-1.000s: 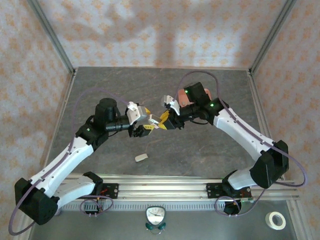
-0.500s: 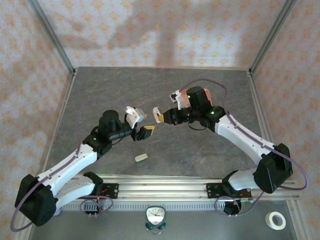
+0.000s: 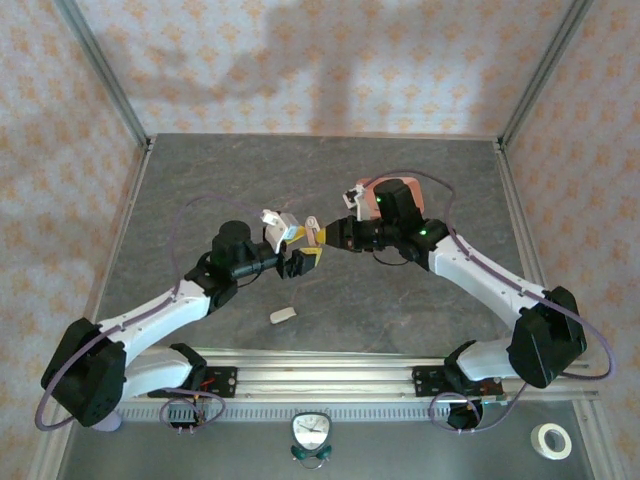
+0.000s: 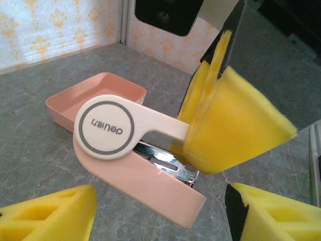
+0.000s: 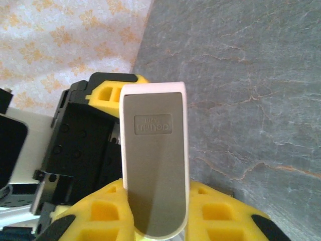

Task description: Load the staples into the stapler

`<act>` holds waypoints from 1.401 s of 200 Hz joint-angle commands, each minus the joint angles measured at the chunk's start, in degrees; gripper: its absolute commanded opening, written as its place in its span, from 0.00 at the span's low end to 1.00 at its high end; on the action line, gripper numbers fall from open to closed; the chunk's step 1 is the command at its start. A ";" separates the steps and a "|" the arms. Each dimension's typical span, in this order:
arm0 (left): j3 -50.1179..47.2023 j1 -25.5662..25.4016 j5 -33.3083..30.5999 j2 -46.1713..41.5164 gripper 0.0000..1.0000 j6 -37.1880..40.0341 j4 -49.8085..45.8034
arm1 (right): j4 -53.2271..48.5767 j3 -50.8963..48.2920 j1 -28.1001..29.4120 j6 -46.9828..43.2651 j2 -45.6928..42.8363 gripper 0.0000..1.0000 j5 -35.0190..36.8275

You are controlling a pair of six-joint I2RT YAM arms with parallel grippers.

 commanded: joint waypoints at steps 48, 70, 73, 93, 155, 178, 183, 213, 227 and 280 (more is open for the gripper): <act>2.66 -0.33 -8.35 -3.20 0.66 7.00 -8.01 | -0.32 0.60 -0.04 -0.73 -2.51 0.00 -2.01; 3.46 -0.12 -11.81 -5.12 0.66 10.85 -13.01 | -1.62 0.64 -0.04 -1.54 -2.86 0.00 -1.97; 3.69 -0.10 -12.09 -5.29 0.66 11.37 -13.70 | -1.76 0.63 -0.10 -1.64 -2.91 0.00 -1.97; 4.82 0.51 -13.44 -6.02 0.67 13.18 -17.51 | -2.54 0.71 -0.14 -2.16 -3.03 0.00 -1.92; 6.88 2.17 -11.62 -5.86 0.59 16.62 -20.37 | -4.24 0.71 -0.20 -2.96 -3.23 0.00 -4.03; 7.85 2.16 -5.49 -5.44 0.56 20.21 -21.72 | -3.99 0.80 -0.23 -2.67 -2.80 0.00 -5.07; 8.02 2.19 -4.94 -5.35 0.55 20.33 -21.74 | -3.74 0.80 -0.23 -2.54 -2.64 0.00 -5.19; 8.68 2.18 -4.61 -4.74 0.39 19.98 -21.78 | -2.04 0.72 -0.18 -1.42 -2.11 0.00 -6.49; 9.34 2.21 -5.50 -4.44 0.34 19.14 -22.77 | -1.98 0.72 -0.23 -1.45 -2.08 0.00 -6.46; 12.63 2.15 -10.71 -4.42 0.19 6.98 -30.35 | 0.15 0.21 -0.18 -0.79 -0.81 0.16 -1.57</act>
